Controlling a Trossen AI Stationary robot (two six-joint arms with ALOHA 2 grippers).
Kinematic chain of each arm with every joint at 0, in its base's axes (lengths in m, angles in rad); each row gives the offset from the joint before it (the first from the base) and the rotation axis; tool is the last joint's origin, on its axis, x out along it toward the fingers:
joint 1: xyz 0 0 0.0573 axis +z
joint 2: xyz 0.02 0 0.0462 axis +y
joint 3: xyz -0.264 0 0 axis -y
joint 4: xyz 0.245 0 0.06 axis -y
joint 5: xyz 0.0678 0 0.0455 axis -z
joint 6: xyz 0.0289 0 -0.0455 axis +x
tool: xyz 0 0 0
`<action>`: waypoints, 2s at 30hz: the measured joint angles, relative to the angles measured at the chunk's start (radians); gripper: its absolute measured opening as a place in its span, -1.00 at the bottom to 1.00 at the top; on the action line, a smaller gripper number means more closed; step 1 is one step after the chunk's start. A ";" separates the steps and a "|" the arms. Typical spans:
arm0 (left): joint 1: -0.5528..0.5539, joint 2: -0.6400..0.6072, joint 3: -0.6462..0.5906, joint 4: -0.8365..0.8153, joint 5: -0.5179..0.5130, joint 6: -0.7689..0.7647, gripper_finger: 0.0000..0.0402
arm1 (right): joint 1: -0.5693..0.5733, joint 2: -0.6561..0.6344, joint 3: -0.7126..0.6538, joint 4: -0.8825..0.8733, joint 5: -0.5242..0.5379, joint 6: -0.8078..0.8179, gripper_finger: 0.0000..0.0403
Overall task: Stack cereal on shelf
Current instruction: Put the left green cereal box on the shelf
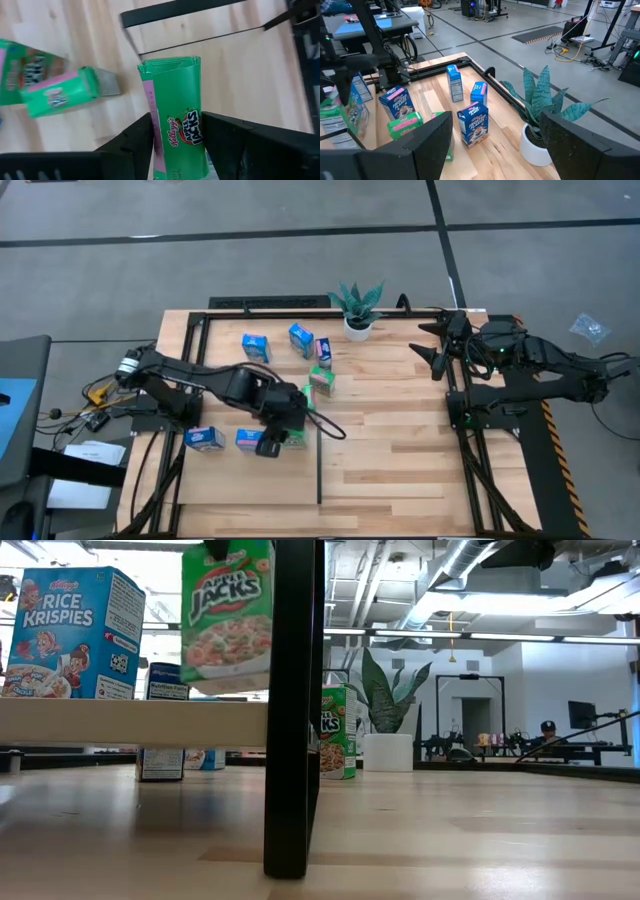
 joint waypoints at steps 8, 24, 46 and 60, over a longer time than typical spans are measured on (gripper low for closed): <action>0.000 0.000 -0.029 0.018 -0.025 0.002 -0.27 | 0.000 0.000 0.000 0.000 0.000 0.000 0.60; 0.000 0.001 -0.086 0.116 -0.015 -0.055 -0.27 | 0.000 0.000 0.000 0.000 0.000 0.000 0.60; 0.000 0.033 -0.103 0.140 0.002 -0.123 -0.27 | 0.001 0.000 0.000 -0.002 -0.001 0.000 0.60; 0.000 0.033 -0.103 0.138 0.043 -0.122 -0.01 | 0.001 0.000 0.000 -0.001 -0.002 -0.001 0.60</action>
